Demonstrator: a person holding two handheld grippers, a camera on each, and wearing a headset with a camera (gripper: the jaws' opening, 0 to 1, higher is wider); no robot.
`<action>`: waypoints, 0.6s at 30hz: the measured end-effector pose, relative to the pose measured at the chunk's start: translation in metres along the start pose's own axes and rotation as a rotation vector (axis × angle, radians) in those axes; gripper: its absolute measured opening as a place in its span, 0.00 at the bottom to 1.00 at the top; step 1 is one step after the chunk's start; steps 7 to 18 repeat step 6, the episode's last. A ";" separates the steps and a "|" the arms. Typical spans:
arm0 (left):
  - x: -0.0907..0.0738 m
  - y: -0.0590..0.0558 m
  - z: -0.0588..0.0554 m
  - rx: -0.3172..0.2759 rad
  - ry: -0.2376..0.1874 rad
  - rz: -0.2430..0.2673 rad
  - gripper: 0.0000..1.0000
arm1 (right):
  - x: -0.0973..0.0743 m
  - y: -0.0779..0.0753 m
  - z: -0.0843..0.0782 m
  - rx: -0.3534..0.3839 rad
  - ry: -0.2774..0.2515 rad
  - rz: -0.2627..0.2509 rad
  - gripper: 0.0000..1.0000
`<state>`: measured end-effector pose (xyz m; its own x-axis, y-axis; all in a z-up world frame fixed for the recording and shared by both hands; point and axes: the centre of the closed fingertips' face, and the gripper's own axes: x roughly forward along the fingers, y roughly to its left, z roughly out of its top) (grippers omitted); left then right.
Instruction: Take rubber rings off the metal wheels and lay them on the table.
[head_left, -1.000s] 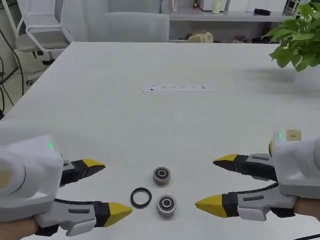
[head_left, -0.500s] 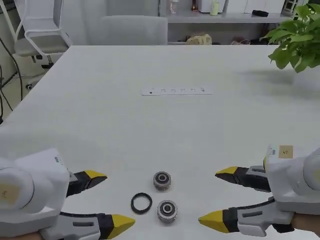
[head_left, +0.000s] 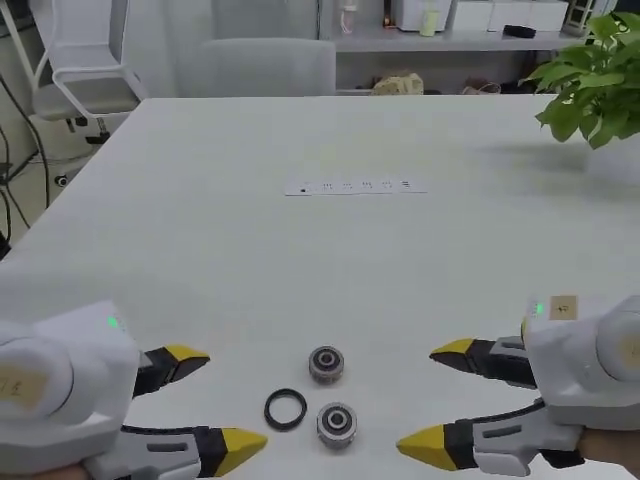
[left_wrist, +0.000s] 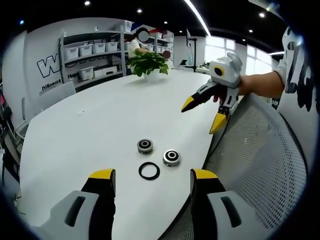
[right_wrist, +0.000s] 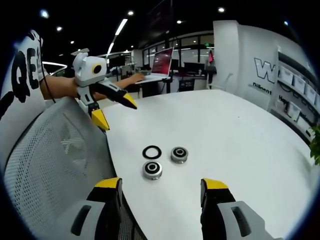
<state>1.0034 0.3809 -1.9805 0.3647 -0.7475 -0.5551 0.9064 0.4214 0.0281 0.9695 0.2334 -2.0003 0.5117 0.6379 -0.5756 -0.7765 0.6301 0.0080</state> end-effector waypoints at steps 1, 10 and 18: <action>0.000 0.000 0.000 0.000 0.001 0.001 0.59 | 0.000 0.000 -0.001 -0.005 0.004 0.001 0.62; 0.000 0.002 -0.001 -0.004 0.005 0.009 0.59 | 0.001 0.002 -0.003 -0.021 0.020 0.006 0.63; 0.000 0.002 -0.001 -0.004 0.005 0.009 0.59 | 0.001 0.002 -0.003 -0.021 0.020 0.006 0.63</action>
